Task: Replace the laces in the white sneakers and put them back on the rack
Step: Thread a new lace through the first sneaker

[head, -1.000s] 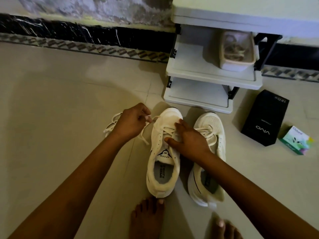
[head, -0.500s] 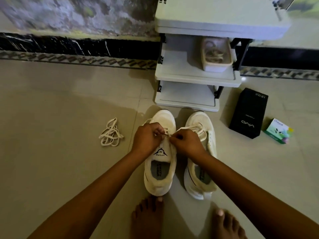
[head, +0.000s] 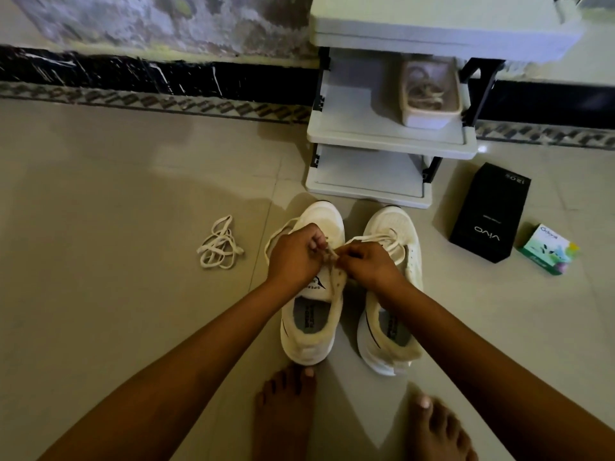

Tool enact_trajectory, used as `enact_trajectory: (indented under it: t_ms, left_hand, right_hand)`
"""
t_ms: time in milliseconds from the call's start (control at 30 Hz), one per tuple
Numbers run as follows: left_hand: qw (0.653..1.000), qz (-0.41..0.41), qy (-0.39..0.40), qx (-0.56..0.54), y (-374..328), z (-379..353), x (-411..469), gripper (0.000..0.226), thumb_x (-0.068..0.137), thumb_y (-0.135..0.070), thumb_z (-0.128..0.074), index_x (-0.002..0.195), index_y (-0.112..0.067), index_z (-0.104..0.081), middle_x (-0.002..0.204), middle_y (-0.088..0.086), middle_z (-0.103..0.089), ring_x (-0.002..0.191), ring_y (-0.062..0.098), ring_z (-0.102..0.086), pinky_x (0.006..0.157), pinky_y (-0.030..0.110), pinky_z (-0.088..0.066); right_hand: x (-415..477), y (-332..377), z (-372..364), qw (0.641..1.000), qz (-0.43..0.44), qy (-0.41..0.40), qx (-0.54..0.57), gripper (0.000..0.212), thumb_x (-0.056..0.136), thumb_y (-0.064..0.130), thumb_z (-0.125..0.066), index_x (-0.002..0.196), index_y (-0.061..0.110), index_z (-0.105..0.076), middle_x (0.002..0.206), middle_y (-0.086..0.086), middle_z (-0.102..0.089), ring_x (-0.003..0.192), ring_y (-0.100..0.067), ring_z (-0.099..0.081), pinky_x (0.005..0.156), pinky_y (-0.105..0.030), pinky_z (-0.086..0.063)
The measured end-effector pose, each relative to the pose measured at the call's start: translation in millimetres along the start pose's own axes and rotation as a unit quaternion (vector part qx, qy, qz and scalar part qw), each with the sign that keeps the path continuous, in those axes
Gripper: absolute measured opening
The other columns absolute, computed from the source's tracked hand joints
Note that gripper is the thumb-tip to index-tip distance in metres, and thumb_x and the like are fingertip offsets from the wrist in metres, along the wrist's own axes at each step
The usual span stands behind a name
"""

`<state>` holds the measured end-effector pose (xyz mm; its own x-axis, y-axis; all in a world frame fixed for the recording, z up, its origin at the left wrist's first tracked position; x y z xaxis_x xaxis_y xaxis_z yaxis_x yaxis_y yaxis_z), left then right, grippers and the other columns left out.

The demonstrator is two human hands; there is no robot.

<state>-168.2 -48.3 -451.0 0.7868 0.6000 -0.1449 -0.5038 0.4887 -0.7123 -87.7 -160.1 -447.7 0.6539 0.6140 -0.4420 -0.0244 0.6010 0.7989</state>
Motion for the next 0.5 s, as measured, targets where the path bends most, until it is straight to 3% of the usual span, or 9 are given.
enact_trajectory:
  t_ms: [100,200,333,400,500]
  left_hand:
    - [1.0,0.004,-0.002,-0.002,-3,-3,0,0.013,0.078,-0.011,-0.069,0.079,-0.021,-0.061,0.082,-0.001,-0.064,0.08,0.014,-0.057,0.073,0.03,-0.046]
    - [1.0,0.013,0.007,-0.014,-3,2,0,0.014,0.078,-0.009,-0.068,0.077,-0.022,-0.062,0.083,0.0,-0.067,0.081,0.013,-0.06,0.075,0.028,-0.048]
    - [0.999,0.024,0.032,-0.024,-1,6,-1,0.016,0.079,-0.003,-0.065,0.083,-0.018,-0.065,0.089,0.002,-0.069,0.087,0.017,-0.064,0.083,0.031,-0.051]
    - [0.998,0.011,0.054,-0.025,-1,8,0,0.02,0.079,-0.006,-0.067,0.097,-0.016,-0.066,0.103,0.005,-0.068,0.098,0.019,-0.062,0.091,0.037,-0.05]
    - [0.992,-0.016,0.106,0.073,1,19,6,0.052,0.08,-0.023,-0.071,0.129,-0.018,-0.053,0.138,0.007,-0.049,0.124,0.023,-0.047,0.103,0.036,-0.04]
  right_hand:
    - [3,-5,0,1.0,0.003,0.011,0.006,0.022,0.092,0.021,-0.056,0.11,0.015,-0.068,0.099,-0.004,-0.066,0.095,-0.023,-0.061,0.093,-0.041,-0.05]
    - [6,-8,-1,1.0,0.025,-0.01,-0.009,0.018,0.09,0.016,-0.061,0.105,0.012,-0.07,0.103,-0.008,-0.069,0.095,-0.023,-0.064,0.092,-0.04,-0.051]
    - [5,-4,-8,0.987,0.106,-0.089,-0.077,0.01,0.085,0.015,-0.066,0.092,0.009,-0.07,0.088,-0.007,-0.07,0.074,-0.014,-0.06,0.073,-0.024,-0.046]
    - [7,-3,-9,0.984,0.111,-0.097,-0.099,0.007,0.087,0.015,-0.064,0.09,0.01,-0.068,0.087,-0.007,-0.068,0.074,-0.014,-0.057,0.071,-0.024,-0.044]
    - [10,-2,-5,0.979,0.114,-0.09,-0.143,0.005,0.09,0.017,-0.059,0.087,0.014,-0.062,0.082,-0.004,-0.064,0.07,-0.013,-0.055,0.064,-0.023,-0.043]
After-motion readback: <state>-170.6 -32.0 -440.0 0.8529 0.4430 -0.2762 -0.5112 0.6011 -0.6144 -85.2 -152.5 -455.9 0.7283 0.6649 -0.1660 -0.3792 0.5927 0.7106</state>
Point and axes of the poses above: each hand's wrist, its own x-axis towards the middle knuckle, its own z-axis out of the back of the hand, y = z × x, the point moved 2 cm from there along x, towards the middle knuckle
